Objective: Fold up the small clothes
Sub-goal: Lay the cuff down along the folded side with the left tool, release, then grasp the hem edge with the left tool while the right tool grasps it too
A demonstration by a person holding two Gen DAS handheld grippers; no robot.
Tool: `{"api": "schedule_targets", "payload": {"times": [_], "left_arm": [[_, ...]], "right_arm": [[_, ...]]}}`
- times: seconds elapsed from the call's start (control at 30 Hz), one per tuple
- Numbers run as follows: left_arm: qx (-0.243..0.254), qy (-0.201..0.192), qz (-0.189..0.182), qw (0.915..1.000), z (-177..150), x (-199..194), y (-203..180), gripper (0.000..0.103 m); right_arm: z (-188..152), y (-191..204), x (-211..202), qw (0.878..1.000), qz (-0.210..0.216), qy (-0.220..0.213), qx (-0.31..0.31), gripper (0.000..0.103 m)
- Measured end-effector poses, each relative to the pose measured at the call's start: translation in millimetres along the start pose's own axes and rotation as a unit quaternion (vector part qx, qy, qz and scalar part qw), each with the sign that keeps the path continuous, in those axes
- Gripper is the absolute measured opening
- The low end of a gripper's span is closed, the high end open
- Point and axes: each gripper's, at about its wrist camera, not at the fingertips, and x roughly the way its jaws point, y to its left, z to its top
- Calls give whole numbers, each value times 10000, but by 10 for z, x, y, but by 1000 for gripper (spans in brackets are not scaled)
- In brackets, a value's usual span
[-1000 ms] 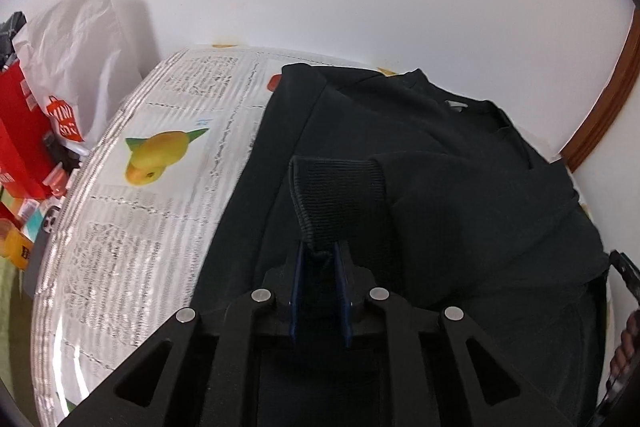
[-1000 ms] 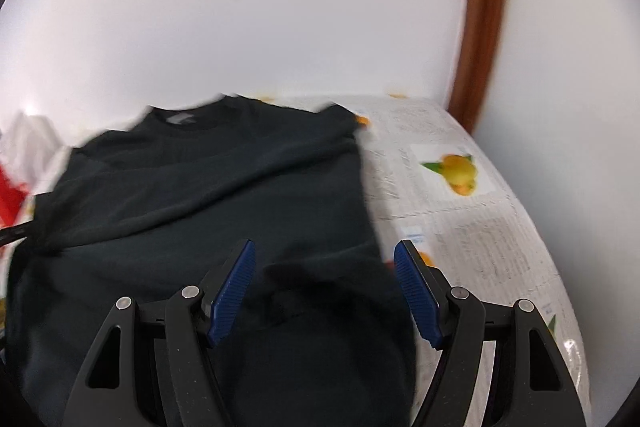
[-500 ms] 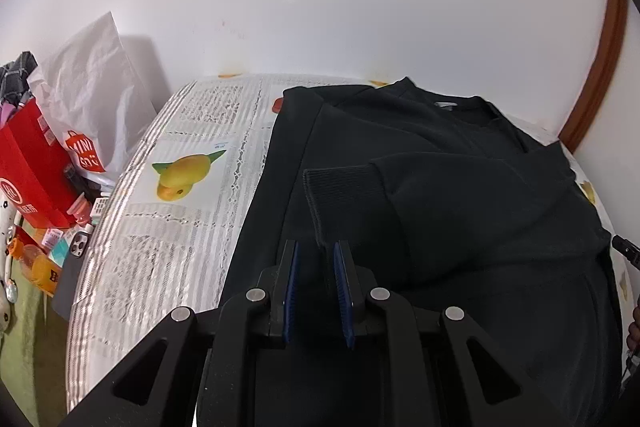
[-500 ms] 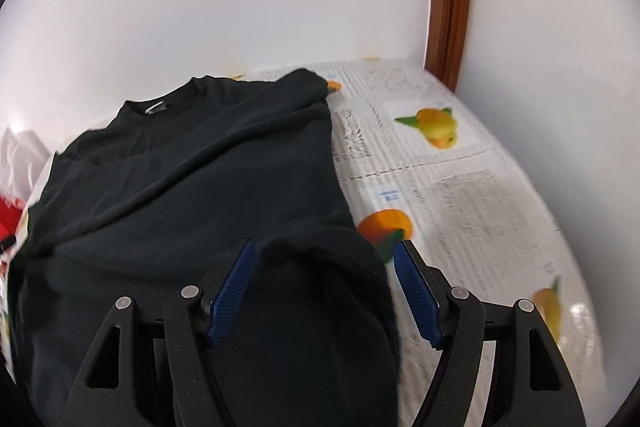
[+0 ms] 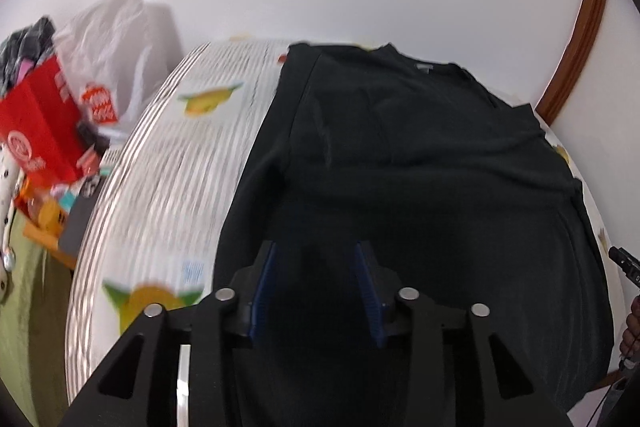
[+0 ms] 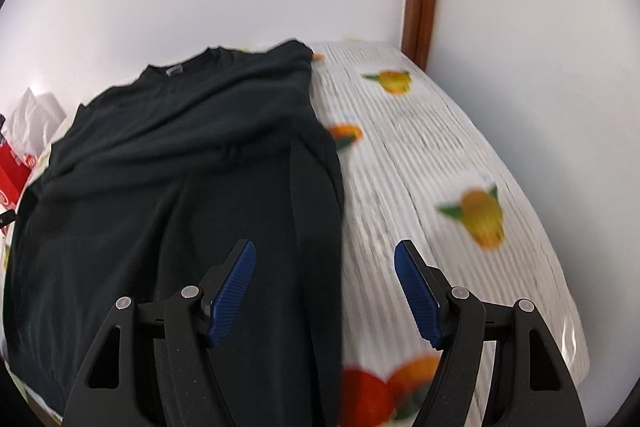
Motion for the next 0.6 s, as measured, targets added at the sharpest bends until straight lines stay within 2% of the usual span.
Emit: {"api": "schedule_targets", "payload": {"times": [0.03,0.07,0.23,0.4,0.6], "left_arm": [[-19,27,91,10000,-84,-29,30,56],[-6,47,155,9999,-172,-58,53,59],[-52,156,161,9997,-511,-171,152,61],[92,396,-47,9992,-859,-210,175,61],[427,270,188,9985,-1090,-302,77,61]], "right_arm": [[-85,-33,-15,10000,51,49,56,71],[-149,-60,-27,9998,109,86,105,71],[-468,-163,-31,9972,545,352,368,74],[-743,-124,-62,9975,527,367,293,74],[-899,54,-99,9996,164,194,-84,73]]}}
